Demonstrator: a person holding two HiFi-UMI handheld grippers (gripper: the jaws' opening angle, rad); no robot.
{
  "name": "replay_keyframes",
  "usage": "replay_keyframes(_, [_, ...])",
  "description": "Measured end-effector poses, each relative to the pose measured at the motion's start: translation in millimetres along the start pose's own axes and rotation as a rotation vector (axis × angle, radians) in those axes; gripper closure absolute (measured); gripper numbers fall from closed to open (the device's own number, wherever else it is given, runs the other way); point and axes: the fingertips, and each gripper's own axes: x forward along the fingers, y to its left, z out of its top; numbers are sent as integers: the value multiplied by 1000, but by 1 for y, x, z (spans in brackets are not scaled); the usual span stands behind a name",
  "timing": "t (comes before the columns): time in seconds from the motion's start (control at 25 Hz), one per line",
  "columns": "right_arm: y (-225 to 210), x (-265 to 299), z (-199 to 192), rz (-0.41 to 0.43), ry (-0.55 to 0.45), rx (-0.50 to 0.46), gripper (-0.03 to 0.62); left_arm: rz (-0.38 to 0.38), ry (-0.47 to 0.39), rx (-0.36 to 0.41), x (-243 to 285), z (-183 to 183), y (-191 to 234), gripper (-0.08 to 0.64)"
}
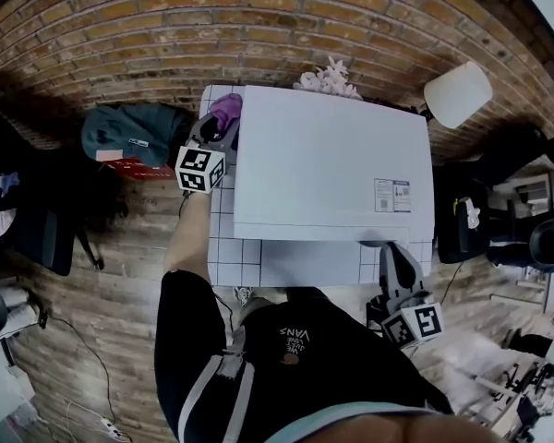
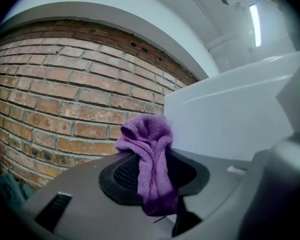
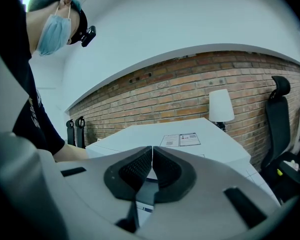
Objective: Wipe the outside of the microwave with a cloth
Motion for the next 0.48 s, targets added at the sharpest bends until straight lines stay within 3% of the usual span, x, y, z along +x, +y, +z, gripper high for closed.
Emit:
replay_keyframes(0.24, [17,5,-1,50,-12,5,589,-23,8,20,-33,-1,-16,420])
replay_keyframes(0.48, [46,1,-8,97,-21,10,589,-13,7,-13,-101,-16,-35,420])
